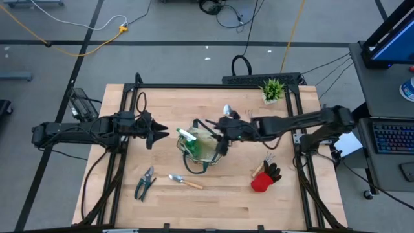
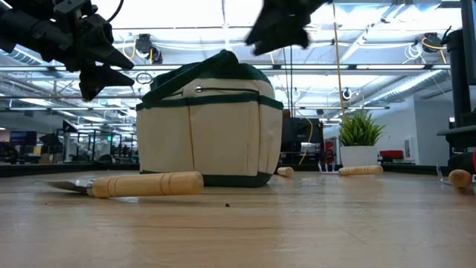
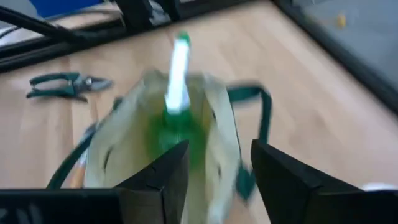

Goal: Pick & Place Garden tools in Gardening bag
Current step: Put the red gloves into the gardening bag

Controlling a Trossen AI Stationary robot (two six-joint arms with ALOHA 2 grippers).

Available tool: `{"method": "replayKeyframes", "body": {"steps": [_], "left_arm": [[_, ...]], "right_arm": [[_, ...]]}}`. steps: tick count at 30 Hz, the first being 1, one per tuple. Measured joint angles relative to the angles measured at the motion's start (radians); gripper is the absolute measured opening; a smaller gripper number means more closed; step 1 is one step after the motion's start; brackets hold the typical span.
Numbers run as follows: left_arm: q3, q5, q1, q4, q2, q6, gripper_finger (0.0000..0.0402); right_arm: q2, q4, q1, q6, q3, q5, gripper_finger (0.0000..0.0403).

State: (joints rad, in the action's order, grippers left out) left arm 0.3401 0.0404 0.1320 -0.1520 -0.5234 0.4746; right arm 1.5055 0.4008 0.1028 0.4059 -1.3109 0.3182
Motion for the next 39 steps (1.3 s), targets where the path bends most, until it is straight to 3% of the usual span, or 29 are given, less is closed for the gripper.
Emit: {"method": "replayKeyframes", "body": {"steps": [10,14,18,22,33,39], "left_arm": [[0.000,-0.042,0.000,0.000,0.000,-0.007,0.0186],[0.000,-0.042,0.000,0.000,0.000,0.006,0.0186],[0.000,-0.042,0.000,0.000,0.000,0.010,0.0186],[0.000,-0.042,0.000,0.000,0.000,0.009,0.0186],[0.000,-0.042,0.000,0.000,0.000,0.002,0.0186],[0.000,-0.042,0.000,0.000,0.000,0.002,0.0186]], "right_arm": [[-0.163,0.549,0.003,0.417,0.000,-0.182,0.0138],[-0.204,0.694,0.011,0.495,0.000,-0.295,0.0135],[-0.239,0.812,0.039,0.524,0.000,-0.341,0.0135],[-0.260,0.889,0.091,0.495,0.000,-0.347,0.0134],[-0.272,0.878,0.299,0.162,0.000,-0.338,0.0134],[-0.272,0.872,0.356,0.038,0.006,-0.242,0.0134]]}}
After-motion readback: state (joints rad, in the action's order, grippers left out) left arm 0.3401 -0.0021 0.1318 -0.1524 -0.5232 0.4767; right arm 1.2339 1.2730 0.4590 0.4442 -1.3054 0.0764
